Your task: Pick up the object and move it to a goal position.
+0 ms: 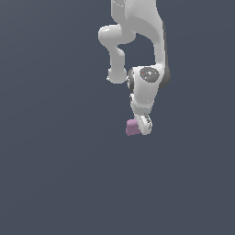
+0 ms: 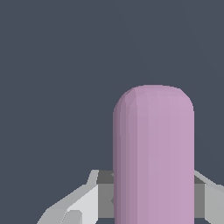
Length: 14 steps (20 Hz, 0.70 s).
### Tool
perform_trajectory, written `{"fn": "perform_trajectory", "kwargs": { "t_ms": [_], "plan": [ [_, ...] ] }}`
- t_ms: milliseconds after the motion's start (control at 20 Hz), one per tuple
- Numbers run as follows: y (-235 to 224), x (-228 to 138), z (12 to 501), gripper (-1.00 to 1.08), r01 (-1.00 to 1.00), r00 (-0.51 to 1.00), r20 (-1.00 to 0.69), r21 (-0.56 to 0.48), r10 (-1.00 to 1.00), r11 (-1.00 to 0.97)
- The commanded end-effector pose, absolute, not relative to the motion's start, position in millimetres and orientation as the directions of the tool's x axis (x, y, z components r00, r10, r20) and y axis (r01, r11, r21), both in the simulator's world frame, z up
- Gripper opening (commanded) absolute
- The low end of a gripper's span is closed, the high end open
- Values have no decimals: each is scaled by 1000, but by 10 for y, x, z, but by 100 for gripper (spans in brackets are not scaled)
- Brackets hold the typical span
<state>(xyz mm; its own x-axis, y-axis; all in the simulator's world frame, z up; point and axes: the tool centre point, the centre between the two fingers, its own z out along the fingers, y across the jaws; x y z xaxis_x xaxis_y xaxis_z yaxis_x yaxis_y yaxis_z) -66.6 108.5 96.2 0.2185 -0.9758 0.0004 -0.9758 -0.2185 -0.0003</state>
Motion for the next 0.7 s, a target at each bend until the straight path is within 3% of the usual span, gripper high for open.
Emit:
{"fn": "perform_trajectory", "kwargs": {
  "t_ms": [0,650],
  "plan": [
    [1086,-667,957,-100,-976,218,0,0,-976,-218],
    [1065,-615,1136,-100,-976,218,0,0,-976,-218]
  ]
}}
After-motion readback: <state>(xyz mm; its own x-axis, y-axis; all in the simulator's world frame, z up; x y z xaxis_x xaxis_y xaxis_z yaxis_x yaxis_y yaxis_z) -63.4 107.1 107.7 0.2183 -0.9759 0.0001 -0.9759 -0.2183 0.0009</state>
